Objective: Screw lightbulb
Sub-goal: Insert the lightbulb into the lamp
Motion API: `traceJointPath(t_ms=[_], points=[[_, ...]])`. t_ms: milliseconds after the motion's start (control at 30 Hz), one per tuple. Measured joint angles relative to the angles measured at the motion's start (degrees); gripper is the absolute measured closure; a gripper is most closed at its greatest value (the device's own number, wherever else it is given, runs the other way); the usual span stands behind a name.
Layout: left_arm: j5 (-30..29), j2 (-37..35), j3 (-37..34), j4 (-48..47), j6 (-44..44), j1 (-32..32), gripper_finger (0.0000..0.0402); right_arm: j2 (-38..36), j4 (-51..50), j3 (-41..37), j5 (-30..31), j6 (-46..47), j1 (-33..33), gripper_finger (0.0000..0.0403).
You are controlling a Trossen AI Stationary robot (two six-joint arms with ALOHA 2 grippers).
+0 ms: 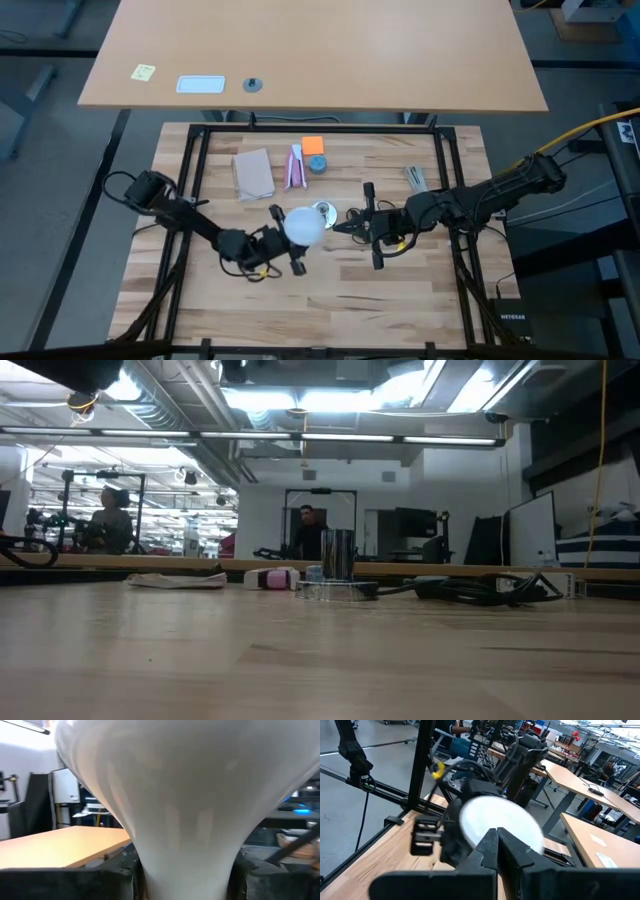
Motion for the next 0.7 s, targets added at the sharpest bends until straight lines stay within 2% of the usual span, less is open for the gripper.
traceJointPath(t_ms=[233, 700], points=[[0.0, 0.0, 0.0, 0.0, -0.7, 2.4, 0.0247, 0.0, 0.0, 0.0, 0.0, 0.0, 0.0, 0.0397], [-0.5, 0.0, 0.0, 0.0, 2.1, 2.3, 0.0247, 0.1, -0.1, 0.0, 1.4, -2.7, 0.0, 0.0397]])
